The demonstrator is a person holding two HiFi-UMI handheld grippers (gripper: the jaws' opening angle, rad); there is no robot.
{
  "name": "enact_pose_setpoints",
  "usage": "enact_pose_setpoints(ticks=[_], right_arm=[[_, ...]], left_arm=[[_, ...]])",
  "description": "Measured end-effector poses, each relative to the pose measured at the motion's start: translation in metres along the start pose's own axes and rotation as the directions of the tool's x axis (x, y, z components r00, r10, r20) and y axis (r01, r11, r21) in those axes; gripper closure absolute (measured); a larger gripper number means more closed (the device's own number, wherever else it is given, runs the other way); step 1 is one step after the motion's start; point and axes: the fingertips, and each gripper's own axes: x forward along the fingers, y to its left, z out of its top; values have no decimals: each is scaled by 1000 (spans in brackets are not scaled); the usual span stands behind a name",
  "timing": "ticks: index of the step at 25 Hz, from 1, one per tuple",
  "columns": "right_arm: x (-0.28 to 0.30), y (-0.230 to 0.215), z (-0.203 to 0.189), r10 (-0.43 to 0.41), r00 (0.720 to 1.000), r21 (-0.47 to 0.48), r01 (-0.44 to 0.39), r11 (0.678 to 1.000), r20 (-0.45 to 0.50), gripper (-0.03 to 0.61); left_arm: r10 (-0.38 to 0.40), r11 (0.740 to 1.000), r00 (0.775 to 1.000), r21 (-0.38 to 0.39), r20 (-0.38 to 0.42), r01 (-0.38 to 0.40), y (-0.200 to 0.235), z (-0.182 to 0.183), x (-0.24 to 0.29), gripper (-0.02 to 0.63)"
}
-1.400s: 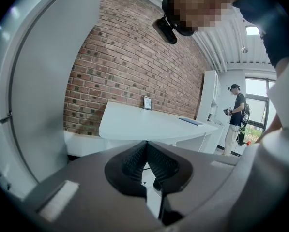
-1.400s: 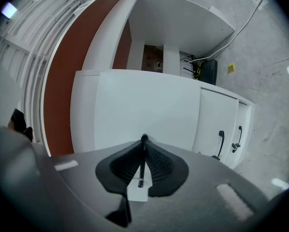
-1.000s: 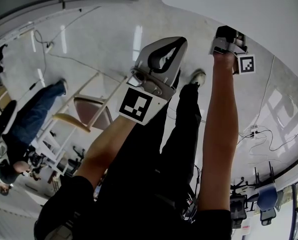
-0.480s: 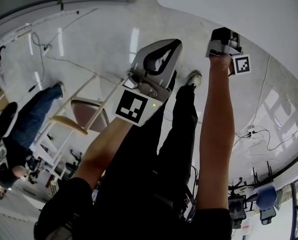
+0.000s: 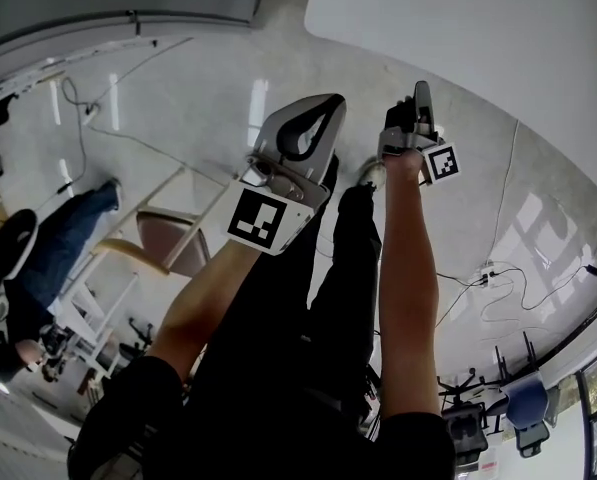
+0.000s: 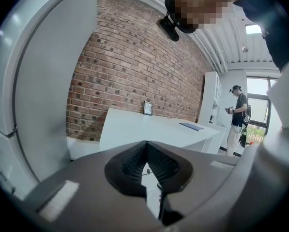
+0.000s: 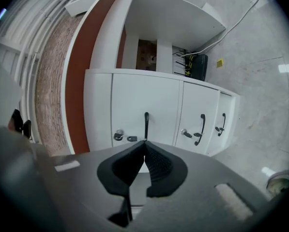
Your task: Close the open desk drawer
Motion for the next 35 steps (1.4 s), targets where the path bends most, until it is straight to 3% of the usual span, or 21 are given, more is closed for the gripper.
enact_pose_setpoints(ticks=[5, 9, 11, 13, 15, 18, 21, 25, 28, 31, 33, 35], right_arm=[[-34, 32, -19, -48, 998, -45, 46, 998, -44, 577], [-57, 80, -28, -56, 992, -114, 43, 993, -111, 577], [-67, 103, -31, -75, 985, -170, 49, 984, -154, 577], [-73, 127, -29, -108, 974, -284, 48, 958, -199, 577], [-76, 159, -26, -124, 963, -437, 7, 900, -239, 577], [-73, 215, -24, -106, 956, -574, -75, 816, -275, 577], [-67, 251, -15, -139, 945, -719, -125, 683, -296, 577], [-83, 302, -14, -156, 945, -831, -164, 532, -287, 577], [-89, 349, -12, -148, 958, -910, -173, 378, -244, 578], [-93, 393, -10, -125, 973, -961, -165, 222, -195, 577], [-101, 416, -12, -115, 977, -973, -159, 168, -180, 577], [-108, 435, -16, -109, 980, -978, -151, 144, -168, 577]], left_arm=[[16, 1000, 999, 12, 30, -16, -7, 34, -12, 595], [55, 998, 998, 14, -3, -55, -10, 60, -27, 595], [78, 997, 997, 9, 0, -78, -12, 77, -32, 595], [104, 994, 994, 16, 16, -104, -15, 94, -36, 595], [123, 992, 992, 26, 37, -124, -18, 110, -41, 595], [158, 986, 986, 50, 61, -161, -25, 127, -47, 595], [169, 978, 980, 108, 102, -180, -36, 143, -41, 595], [142, 981, 986, 123, 89, -152, -57, 157, -52, 595], [133, 980, 985, 133, 108, -147, -67, 176, -61, 595], [103, 970, 982, 204, 159, -134, -79, 205, -67, 595], [83, 967, 985, 226, 152, -117, -88, 214, -73, 595], [73, 971, 987, 214, 141, -102, -91, 220, -77, 595]])
